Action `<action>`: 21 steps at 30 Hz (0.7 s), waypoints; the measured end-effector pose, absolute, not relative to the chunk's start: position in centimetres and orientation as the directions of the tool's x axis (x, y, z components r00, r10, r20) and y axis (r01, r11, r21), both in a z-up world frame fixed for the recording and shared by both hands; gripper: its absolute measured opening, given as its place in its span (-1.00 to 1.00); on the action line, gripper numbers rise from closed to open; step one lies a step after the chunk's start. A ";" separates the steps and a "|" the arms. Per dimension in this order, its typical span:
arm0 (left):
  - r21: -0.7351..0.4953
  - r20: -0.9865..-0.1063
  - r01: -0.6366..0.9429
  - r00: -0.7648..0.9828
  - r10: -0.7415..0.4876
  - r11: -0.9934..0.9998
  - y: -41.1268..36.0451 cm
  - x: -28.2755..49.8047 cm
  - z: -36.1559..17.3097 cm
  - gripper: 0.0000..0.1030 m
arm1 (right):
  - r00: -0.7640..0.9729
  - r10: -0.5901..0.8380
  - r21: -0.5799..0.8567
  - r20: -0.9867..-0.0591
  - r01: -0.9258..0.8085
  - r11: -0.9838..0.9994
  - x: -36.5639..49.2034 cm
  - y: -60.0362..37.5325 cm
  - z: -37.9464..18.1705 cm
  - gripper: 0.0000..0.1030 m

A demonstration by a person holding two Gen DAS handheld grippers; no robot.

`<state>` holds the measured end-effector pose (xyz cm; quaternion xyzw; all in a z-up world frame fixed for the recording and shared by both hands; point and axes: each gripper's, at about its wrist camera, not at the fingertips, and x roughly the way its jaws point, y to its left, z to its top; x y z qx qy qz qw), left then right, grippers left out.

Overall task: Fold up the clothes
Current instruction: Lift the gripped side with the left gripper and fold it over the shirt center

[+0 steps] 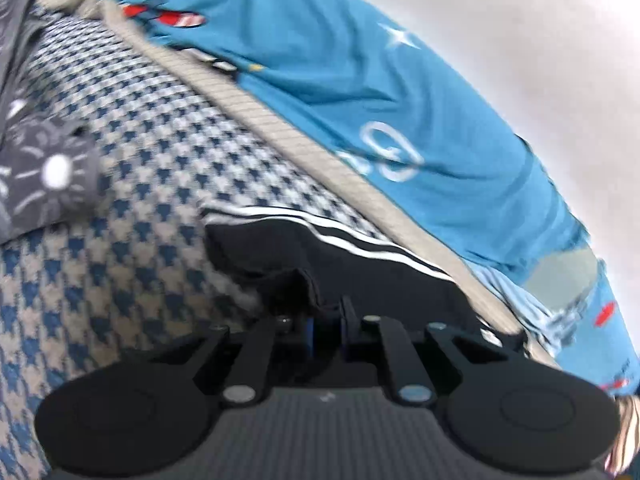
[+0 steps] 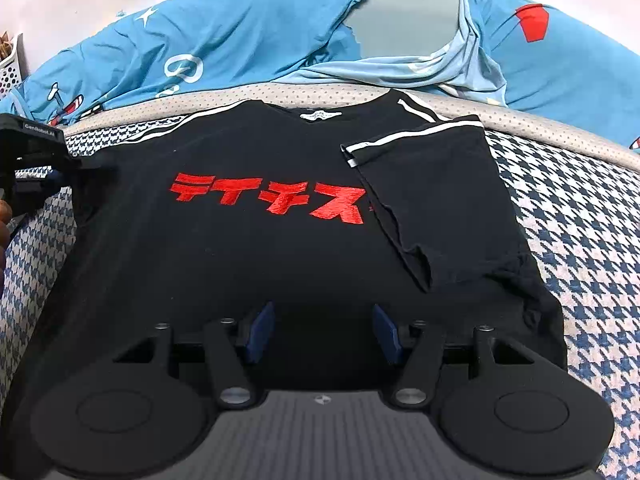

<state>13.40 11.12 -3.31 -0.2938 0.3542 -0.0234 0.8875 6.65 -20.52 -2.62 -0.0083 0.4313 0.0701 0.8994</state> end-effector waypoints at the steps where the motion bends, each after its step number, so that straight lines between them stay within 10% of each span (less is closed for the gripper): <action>1: -0.533 -0.608 -0.144 0.750 -0.259 0.834 10.5 13.3 -3.1 -0.81 | 0.618 0.118 0.046 -0.777 -0.131 0.990 6.7 -20.6 -2.6 0.05; 13: -0.300 -0.673 0.301 0.606 -0.424 0.905 -0.8 11.7 -3.5 -0.79 | 0.617 0.101 0.038 -0.781 -0.115 0.993 6.9 -20.9 -2.5 0.05; 21: -0.277 -0.662 0.423 0.567 -0.490 0.863 -2.8 9.9 -2.9 -0.27 | 0.620 0.100 0.039 -0.779 -0.112 0.993 6.9 -20.9 -2.4 0.06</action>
